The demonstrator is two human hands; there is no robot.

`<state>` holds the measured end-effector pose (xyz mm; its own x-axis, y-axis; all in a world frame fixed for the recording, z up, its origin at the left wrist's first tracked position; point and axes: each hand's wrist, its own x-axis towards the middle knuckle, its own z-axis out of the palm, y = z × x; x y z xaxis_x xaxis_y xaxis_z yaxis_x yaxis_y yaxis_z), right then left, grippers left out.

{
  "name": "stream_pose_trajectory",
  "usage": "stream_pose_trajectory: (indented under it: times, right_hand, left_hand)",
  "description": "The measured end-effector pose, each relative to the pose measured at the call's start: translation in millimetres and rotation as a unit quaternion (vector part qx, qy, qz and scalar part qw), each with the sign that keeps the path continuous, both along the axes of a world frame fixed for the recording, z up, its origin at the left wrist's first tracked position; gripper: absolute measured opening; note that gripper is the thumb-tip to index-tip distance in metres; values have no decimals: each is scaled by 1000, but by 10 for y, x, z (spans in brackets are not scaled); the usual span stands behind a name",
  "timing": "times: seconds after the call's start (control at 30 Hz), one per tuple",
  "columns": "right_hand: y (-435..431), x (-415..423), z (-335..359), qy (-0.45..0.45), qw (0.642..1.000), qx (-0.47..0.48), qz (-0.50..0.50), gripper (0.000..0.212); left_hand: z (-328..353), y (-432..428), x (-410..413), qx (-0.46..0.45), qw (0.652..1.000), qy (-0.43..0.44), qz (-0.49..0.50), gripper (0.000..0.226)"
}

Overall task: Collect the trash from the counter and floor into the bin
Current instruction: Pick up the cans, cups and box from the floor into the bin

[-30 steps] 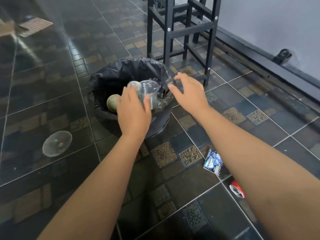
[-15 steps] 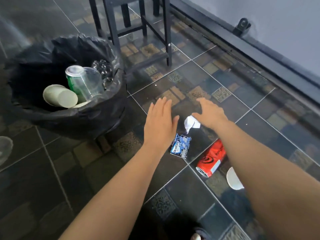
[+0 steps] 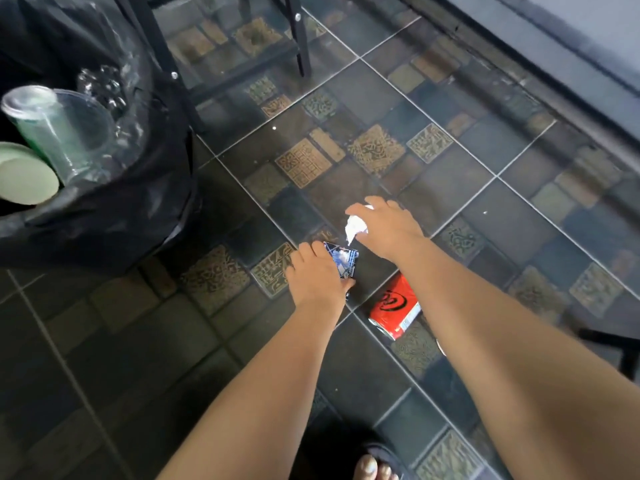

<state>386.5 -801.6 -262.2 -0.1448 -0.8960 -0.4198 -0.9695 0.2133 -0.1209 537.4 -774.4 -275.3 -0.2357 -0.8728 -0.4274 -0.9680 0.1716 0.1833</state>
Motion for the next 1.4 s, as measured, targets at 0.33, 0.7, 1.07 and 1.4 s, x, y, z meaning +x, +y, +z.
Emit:
stream_pose_trajectory:
  times: [0.33,0.7,1.07,1.4]
  right_hand:
    - [-10,-56,10,-32,997,-42,-53,29]
    - [-398,369,622,-124,965,-208,-99,40]
    - [-895,1356,1707,-279,834,-463,-114,45]
    - [-1084,2202,1967,-264,858,-440,8,26]
  left_hand:
    - [81,-20,4,74,978,155,119,48]
    - [947,-471,476,-97,917,330,202,15]
    - [2006,-659,1195,-334,794,487,145,42]
    - [1918,-1132,2323,-330,874,262,241,58]
